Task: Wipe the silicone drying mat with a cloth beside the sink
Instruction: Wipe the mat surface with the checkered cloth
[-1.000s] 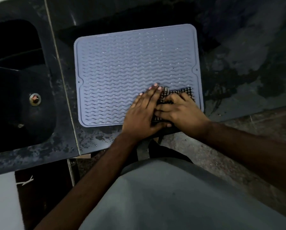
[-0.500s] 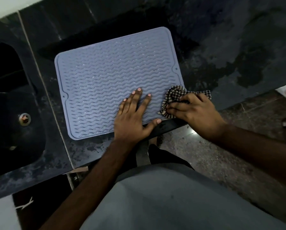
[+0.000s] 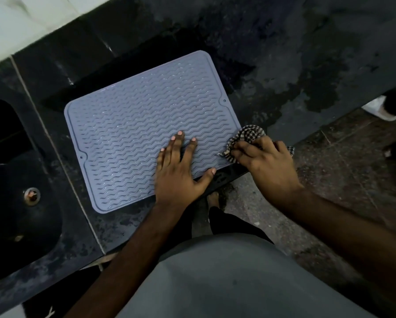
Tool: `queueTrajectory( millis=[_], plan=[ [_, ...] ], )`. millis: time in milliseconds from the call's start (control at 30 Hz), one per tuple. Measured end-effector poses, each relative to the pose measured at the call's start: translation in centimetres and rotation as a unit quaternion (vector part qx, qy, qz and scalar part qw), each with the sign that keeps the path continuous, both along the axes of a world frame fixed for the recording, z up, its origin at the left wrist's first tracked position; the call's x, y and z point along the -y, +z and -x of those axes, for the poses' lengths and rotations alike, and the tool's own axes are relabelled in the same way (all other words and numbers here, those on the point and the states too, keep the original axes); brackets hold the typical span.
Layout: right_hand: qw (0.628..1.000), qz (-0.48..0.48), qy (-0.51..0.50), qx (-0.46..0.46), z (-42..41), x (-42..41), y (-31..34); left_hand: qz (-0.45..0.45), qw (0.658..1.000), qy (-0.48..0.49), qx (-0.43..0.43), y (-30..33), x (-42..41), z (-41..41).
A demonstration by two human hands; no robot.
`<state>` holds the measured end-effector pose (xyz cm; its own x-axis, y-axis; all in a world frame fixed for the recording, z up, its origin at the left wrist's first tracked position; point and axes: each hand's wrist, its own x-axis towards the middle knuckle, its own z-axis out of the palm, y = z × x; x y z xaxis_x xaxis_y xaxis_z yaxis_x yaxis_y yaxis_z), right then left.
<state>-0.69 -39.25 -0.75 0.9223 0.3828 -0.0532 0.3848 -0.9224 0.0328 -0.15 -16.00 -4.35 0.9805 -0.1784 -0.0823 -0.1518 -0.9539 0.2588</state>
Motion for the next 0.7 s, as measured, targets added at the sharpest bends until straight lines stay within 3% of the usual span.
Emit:
queueTrajectory(
  millis=[233, 467, 700],
  plan=[
    [0.986, 0.036, -0.130, -0.093, 1.5, -2.5, 1.3, -0.047, 0.998, -0.011, -0.030, 0.9, 0.9, -0.8],
    [0.954, 0.059, -0.228, -0.184, 1.1, -7.1, 3.6, -0.038, 0.998, -0.015, -0.043, 0.6, 0.6, -0.8],
    [0.957, 0.021, -0.208, -0.201, 0.1, -11.2, 5.7, -0.017, 0.996, -0.022, -0.089, 1.2, 0.6, -1.2]
  ],
)
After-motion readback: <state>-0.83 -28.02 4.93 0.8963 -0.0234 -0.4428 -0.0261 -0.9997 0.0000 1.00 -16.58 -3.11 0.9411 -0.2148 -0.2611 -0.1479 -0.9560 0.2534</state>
